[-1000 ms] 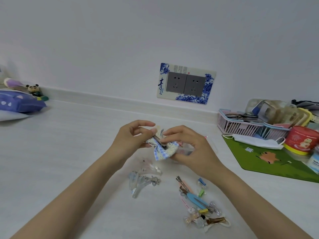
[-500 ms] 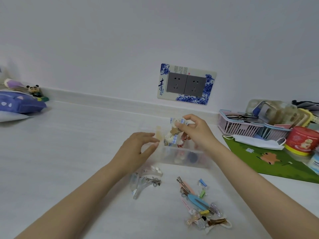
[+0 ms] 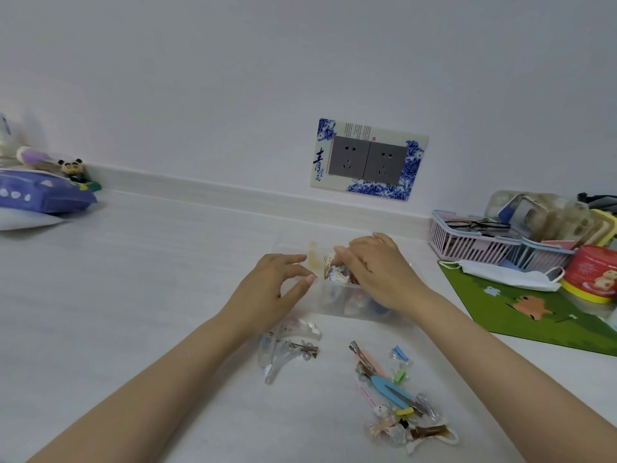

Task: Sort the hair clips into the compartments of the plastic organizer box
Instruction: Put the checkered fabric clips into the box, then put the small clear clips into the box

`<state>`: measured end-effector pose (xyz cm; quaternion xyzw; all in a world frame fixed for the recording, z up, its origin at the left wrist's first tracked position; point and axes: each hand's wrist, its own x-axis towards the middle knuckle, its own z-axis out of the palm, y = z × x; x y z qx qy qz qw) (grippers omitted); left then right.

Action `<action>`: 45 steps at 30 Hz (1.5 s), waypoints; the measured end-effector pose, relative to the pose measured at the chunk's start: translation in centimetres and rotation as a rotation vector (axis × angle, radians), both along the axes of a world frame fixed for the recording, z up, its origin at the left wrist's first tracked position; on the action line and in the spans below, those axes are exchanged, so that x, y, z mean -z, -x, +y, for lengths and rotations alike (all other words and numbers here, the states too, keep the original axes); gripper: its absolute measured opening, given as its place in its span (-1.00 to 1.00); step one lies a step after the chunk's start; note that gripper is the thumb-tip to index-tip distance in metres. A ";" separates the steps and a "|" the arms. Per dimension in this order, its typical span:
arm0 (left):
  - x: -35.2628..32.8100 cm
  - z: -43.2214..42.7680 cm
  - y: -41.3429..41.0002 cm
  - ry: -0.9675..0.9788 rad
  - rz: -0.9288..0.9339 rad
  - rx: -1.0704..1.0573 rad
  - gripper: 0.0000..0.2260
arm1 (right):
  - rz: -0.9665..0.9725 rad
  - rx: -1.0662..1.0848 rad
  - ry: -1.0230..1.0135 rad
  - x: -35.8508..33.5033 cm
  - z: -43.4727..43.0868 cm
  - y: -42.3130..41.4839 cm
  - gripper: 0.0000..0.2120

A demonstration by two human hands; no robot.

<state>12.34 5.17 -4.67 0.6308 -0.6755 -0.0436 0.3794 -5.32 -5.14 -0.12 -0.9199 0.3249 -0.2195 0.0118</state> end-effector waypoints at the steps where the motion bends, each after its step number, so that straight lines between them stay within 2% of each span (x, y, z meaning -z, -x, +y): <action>1: 0.0 0.0 0.0 -0.002 -0.003 -0.001 -0.76 | 0.057 0.000 -0.016 0.1 -0.1 0.2 -0.46; 6: 0.0 0.2 0.1 -0.008 -0.016 0.000 -0.76 | 0.259 -0.016 -0.049 0.0 -0.1 -0.3 -0.40; 8: 0.0 0.3 0.0 -0.015 -0.023 0.013 -0.74 | 0.277 -0.015 -0.040 0.1 0.1 -0.6 -0.39; 11: -0.2 0.6 0.0 -0.026 -0.020 0.031 -0.72 | 0.131 -0.042 -0.048 0.7 0.4 0.2 -0.42; 13: -0.4 0.8 0.0 -0.024 0.005 0.042 -0.75 | 0.010 -0.075 -0.055 1.2 1.0 1.2 -0.36; 16: -1.0 1.1 -0.3 0.017 0.014 0.052 -0.73 | -0.009 -0.110 -0.057 1.9 1.9 2.2 -0.32; 18: -1.6 1.7 -0.6 0.071 0.004 0.041 -0.74 | -0.026 -0.131 -0.061 2.1 2.5 2.4 -0.44; 21: -2.6 3.0 -0.7 0.096 0.074 0.059 -0.83 | -0.244 -0.198 -0.057 1.7 3.8 2.6 -0.69; 24: -2.9 3.9 -0.7 -0.029 0.131 0.118 -0.93 | -0.378 -0.264 -0.274 1.5 5.6 2.6 -0.88; 26: -2.6 4.0 -0.7 -0.125 0.031 0.101 -0.91 | -0.372 -0.274 -0.440 2.0 6.4 2.5 -0.91; 30: -2.2 3.9 -0.5 -0.270 -0.186 0.026 -0.86 | -0.358 -0.222 -0.525 3.3 6.0 2.3 -0.93; 36: -1.8 3.8 -0.3 -0.311 -0.258 0.024 -0.84 | -0.353 -0.185 -0.554 4.2 5.7 2.3 -0.94; 37: -1.8 3.7 -0.2 -0.287 -0.222 0.047 -0.87 | -0.365 -0.191 -0.567 4.3 5.7 2.3 -0.93; 41: -2.1 3.5 0.0 -0.175 0.114 0.178 -0.93 | -0.533 -0.223 -0.686 3.9 5.9 2.1 -0.87; 45: -2.4 3.6 0.4 -0.102 0.358 0.165 -0.93 | -0.702 -0.301 -0.760 3.0 6.4 1.9 -0.86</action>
